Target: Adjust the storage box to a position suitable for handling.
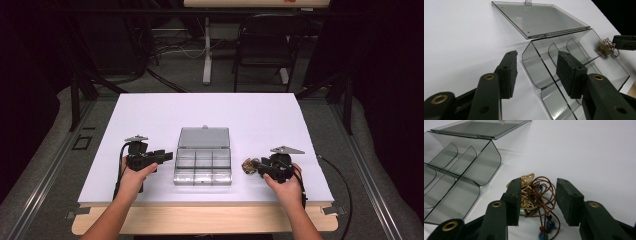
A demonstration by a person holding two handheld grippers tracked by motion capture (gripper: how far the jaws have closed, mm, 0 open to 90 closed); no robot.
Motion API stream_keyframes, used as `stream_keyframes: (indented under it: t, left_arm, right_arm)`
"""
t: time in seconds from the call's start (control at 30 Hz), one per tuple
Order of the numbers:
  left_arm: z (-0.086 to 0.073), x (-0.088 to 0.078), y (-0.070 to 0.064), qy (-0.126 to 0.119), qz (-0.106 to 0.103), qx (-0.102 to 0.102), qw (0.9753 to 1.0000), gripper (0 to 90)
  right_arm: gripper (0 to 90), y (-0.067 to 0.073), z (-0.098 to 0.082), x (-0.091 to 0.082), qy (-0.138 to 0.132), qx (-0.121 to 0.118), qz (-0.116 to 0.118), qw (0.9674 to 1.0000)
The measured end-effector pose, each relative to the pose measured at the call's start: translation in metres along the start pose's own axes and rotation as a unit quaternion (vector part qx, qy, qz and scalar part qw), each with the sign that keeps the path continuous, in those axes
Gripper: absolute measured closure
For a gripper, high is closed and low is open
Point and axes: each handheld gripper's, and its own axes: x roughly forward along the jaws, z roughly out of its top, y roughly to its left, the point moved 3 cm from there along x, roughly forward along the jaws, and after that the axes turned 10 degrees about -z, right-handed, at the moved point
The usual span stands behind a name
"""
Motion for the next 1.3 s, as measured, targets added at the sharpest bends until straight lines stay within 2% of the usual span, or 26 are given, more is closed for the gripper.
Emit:
stream_keyframes:
  t: [0.1, 0.2, 0.33, 0.37, 0.43, 0.7, 0.93, 1.13, 1.3]
  left_arm:
    - [0.000, 0.000, 0.000, -0.001, 0.000, 0.000, 1.0000, 51.4]
    - [0.000, -0.001, 0.001, -0.002, 0.002, 0.000, 1.0000, 51.4]
    - [0.001, -0.002, 0.001, -0.005, 0.003, -0.001, 1.0000, 51.4]
    - [0.001, -0.003, 0.001, -0.004, 0.003, -0.002, 1.0000, 51.4]
    - [0.001, -0.003, 0.002, -0.006, 0.003, -0.002, 1.0000, 51.4]
    - [0.001, -0.003, 0.002, -0.006, 0.001, -0.004, 1.0000, 51.4]
    - [0.002, -0.003, 0.002, -0.006, 0.001, -0.001, 1.0000, 51.3]
    - [0.002, -0.002, 0.002, -0.006, 0.001, -0.004, 1.0000, 51.1]
    - [0.002, -0.001, 0.000, -0.005, -0.005, -0.001, 1.0000, 51.1]
  right_arm:
    - [54.8, -0.001, -0.002, 0.003, 0.006, 0.004, 0.002, 1.0000]
    - [56.2, 0.000, -0.004, 0.006, 0.014, -0.001, 0.002, 0.9999]
    - [63.8, 0.001, -0.005, 0.010, 0.025, -0.010, 0.001, 0.9996]
    - [67.0, 0.002, -0.006, 0.010, 0.024, -0.010, 0.008, 0.9996]
    - [71.6, 0.003, -0.006, 0.009, 0.030, -0.009, 0.017, 0.9994]
    - [87.1, 0.002, -0.006, 0.009, 0.039, 0.002, 0.030, 0.9988]
    - [88.7, 0.003, -0.005, 0.008, 0.037, -0.003, 0.032, 0.9988]
    - [88.9, 0.005, -0.003, 0.003, 0.025, -0.006, 0.034, 0.9991]
    - [88.9, 0.008, -0.001, -0.002, 0.020, -0.004, 0.040, 0.9990]
